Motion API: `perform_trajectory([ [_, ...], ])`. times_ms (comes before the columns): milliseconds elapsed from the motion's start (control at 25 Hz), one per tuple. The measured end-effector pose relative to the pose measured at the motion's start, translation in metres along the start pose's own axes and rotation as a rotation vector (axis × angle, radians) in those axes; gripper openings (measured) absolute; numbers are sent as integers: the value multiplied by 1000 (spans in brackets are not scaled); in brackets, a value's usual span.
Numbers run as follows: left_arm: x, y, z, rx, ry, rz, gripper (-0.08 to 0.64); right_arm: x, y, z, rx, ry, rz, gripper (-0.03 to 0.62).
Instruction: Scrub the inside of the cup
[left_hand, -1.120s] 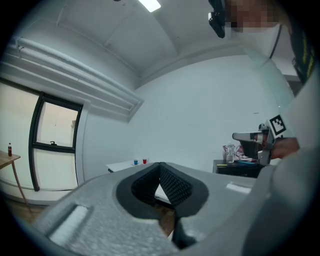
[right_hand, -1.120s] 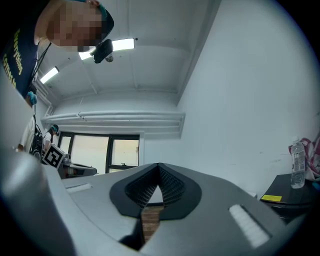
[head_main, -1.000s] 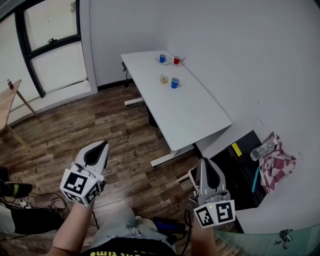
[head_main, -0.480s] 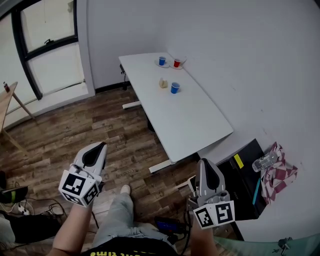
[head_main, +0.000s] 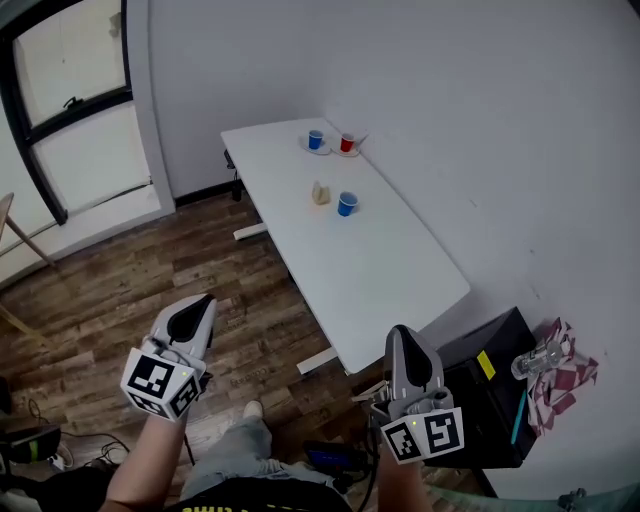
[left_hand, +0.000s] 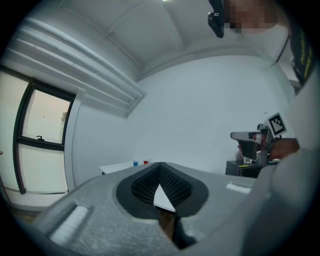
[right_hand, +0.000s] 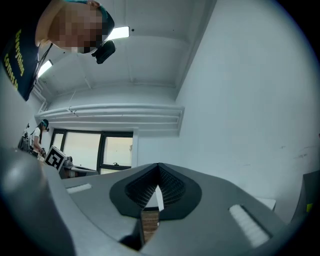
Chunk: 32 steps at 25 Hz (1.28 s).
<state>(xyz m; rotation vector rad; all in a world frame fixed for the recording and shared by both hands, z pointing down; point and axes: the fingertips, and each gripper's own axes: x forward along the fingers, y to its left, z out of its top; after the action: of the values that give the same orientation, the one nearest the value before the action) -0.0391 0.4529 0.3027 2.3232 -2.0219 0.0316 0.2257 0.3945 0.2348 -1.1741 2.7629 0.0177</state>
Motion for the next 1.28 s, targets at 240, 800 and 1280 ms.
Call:
perform_trajectory([
  [240, 56, 45, 8, 1, -5, -46, 3, 59, -20, 0, -5, -13, -72, 6],
  [800, 112, 114, -1, -21, 8, -75, 3, 129, -60, 3, -24, -36, -199, 6],
  [1280, 147, 122, -3, 39, 30, -85, 3, 168, -63, -14, -8, -7, -152, 6],
])
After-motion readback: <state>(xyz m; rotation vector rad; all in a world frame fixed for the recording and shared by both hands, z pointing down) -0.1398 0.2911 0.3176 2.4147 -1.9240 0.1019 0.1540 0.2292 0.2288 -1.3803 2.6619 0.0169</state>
